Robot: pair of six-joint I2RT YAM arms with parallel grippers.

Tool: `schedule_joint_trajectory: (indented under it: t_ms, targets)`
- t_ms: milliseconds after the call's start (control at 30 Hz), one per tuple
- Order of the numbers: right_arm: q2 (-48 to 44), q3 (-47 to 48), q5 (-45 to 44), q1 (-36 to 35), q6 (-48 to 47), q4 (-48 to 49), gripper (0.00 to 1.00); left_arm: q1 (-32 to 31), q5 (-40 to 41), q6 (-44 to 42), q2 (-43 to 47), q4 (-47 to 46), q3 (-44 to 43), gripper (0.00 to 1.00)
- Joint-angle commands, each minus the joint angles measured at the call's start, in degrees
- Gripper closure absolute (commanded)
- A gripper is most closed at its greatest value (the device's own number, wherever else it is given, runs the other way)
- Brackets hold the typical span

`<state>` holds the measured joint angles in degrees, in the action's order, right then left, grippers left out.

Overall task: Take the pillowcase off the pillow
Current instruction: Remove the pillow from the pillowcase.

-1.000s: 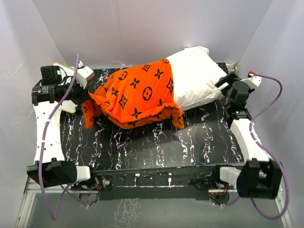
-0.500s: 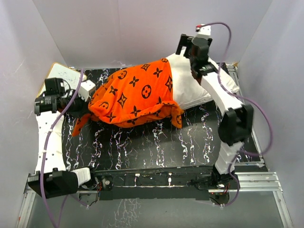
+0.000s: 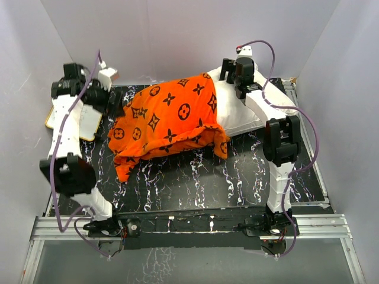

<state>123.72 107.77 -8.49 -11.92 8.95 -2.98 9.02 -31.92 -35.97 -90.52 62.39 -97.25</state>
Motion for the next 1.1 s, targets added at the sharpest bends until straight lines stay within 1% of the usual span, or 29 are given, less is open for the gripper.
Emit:
schedule_joint_trajectory:
  t_ms: [0,100,200,267,333,400,433,467,533,567,600,633,733,800,867,933,1000,1067]
  targets:
    - [-1.1,-8.2,7.9,0.1,0.2,-4.1,0.25,-3.2,-5.8,11.0,-15.5,-5.9,-15.5,0.03]
    - [-1.7,-7.3,7.7,0.2,-0.4,-5.1,0.26,-6.7,-6.2,13.7,-26.3,-5.0,-22.5,0.03]
    - [-2.9,-7.3,7.4,0.3,-1.0,-5.1,0.25,-9.0,-1.1,14.1,-32.4,-10.3,-23.7,0.03]
    - [-3.8,-7.9,7.1,0.3,-1.5,-4.6,0.24,-10.2,3.5,9.9,-35.1,-11.6,-24.6,0.03]
    - [-4.9,-9.1,7.3,0.4,-1.8,-3.5,0.23,-10.6,5.9,5.0,-38.0,-10.1,-26.3,0.03]
    - [-6.0,-10.8,7.7,0.5,-1.8,-2.0,0.23,-10.6,4.2,-0.9,-40.3,-6.5,-28.1,0.03]
    - [-6.5,-11.6,8.1,0.5,-1.8,-1.4,0.24,-10.6,1.7,-2.8,-41.0,-4.2,-28.5,0.03]
    - [-7.0,-12.3,8.4,0.6,-1.7,-0.7,0.28,-10.7,-0.9,-5.4,-41.3,-2.4,-28.6,0.10]
    - [-7.3,-13.3,8.9,0.8,-0.9,0.0,0.38,-11.3,-4.9,-5.2,-41.8,-0.4,-29.3,0.38]
    - [-7.5,-13.8,8.9,1.0,-0.5,0.2,0.41,-11.6,-5.5,-4.1,-42.0,-0.4,-29.9,0.61]
    - [-7.7,-14.3,8.7,1.3,0.2,0.4,0.42,-11.7,-5.6,-3.1,-41.9,-1.1,-30.7,0.96]
    - [-8.1,-15.3,8.6,1.4,0.6,0.5,0.42,-11.8,-4.3,-0.9,-41.2,-2.9,-31.2,1.00]
    - [-10.4,-19.0,6.7,1.6,1.6,2.1,0.42,-11.8,-1.9,2.4,-36.6,-7.6,-32.7,1.00]
    - [-13.4,-23.9,4.8,1.6,2.8,5.5,0.43,-11.8,1.4,6.6,-32.3,-14.1,-34.1,1.00]
    - [-18.0,-31.6,4.9,1.6,4.4,12.9,0.46,-12.1,6.0,10.5,-29.4,-21.1,-36.7,1.00]
    - [-22.8,-40.5,6.6,1.6,7.0,21.4,0.49,-12.8,10.0,13.2,-28.1,-25.8,-41.7,1.00]
    - [-29.0,-49.6,7.6,0.8,7.6,30.5,0.55,-14.2,13.1,13.9,-27.7,-27.7,-46.2,1.00]
    - [-34.6,-59.4,7.6,-1.0,6.9,41.4,0.57,-15.9,15.6,14.1,-26.1,-29.6,-47.8,1.00]
